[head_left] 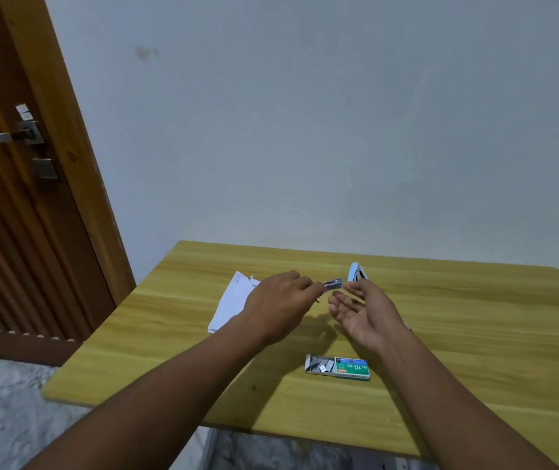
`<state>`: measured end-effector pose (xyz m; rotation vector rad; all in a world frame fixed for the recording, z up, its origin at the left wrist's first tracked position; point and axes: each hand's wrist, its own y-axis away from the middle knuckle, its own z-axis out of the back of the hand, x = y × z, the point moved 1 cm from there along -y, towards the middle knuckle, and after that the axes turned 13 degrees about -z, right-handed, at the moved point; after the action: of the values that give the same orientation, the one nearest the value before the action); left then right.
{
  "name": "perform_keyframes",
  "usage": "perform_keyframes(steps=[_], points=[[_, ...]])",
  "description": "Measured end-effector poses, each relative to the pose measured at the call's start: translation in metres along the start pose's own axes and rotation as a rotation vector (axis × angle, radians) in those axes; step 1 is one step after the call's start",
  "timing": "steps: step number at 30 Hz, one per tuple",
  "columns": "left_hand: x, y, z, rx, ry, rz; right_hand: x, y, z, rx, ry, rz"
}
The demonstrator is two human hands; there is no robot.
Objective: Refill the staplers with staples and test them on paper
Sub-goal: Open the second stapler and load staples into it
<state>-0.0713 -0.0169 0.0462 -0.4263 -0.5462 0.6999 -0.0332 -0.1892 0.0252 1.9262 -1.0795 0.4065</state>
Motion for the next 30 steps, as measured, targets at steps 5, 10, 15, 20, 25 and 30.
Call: perform_keyframes(steps=[5, 10, 15, 20, 25, 30], points=[[0.007, -0.02, 0.013, -0.106, -0.352, -0.46, -0.007, 0.005, -0.018, 0.099, -0.17, -0.062], [0.014, -0.025, 0.015, -0.149, -0.409, -0.595, -0.005, 0.007, -0.025, 0.12, -0.229, -0.072], [0.021, -0.018, 0.01, -0.13, -0.155, -0.232, 0.004, -0.002, -0.014, -0.022, 0.196, 0.0], [0.023, 0.003, 0.002, -0.103, 0.367, 0.493, 0.019, -0.004, 0.011, -0.199, 1.062, 0.271], [0.011, 0.03, -0.02, -0.027, 0.645, 0.722, 0.016, 0.002, 0.016, -0.108, 1.383, 0.305], [0.011, 0.042, -0.027, -0.017, 0.701, 0.797, 0.015, 0.015, 0.013, -0.06, 1.595, 0.461]])
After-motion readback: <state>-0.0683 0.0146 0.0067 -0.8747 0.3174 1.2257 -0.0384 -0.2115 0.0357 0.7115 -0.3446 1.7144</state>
